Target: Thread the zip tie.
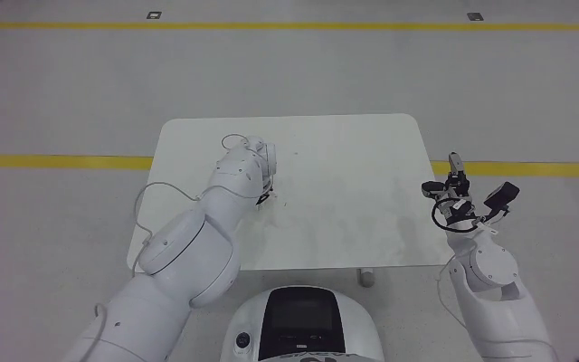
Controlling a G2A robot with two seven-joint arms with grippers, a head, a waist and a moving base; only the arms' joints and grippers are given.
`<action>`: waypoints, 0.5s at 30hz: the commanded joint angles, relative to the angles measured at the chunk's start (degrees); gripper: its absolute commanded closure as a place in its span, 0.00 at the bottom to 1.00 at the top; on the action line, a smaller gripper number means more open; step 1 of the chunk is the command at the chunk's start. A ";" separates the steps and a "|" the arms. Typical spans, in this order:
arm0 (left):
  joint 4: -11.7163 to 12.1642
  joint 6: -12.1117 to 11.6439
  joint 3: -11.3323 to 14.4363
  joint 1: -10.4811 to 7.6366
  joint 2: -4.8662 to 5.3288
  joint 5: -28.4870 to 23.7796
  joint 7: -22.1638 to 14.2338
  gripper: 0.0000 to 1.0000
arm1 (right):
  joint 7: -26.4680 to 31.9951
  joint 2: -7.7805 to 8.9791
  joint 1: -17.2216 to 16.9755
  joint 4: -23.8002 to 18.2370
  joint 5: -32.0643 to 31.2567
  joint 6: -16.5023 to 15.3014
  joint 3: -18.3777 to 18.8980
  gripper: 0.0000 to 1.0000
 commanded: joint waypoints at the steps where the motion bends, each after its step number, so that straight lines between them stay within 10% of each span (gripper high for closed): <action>1: -0.02 0.00 0.00 0.01 0.01 0.02 -0.02 1.00 | 0.00 0.00 0.00 0.00 0.00 0.00 0.00 0.00; 15: -1.03 0.00 1.10 1.40 0.42 -0.15 1.24 1.00 | 0.00 0.00 0.00 0.00 0.00 0.00 0.00 0.00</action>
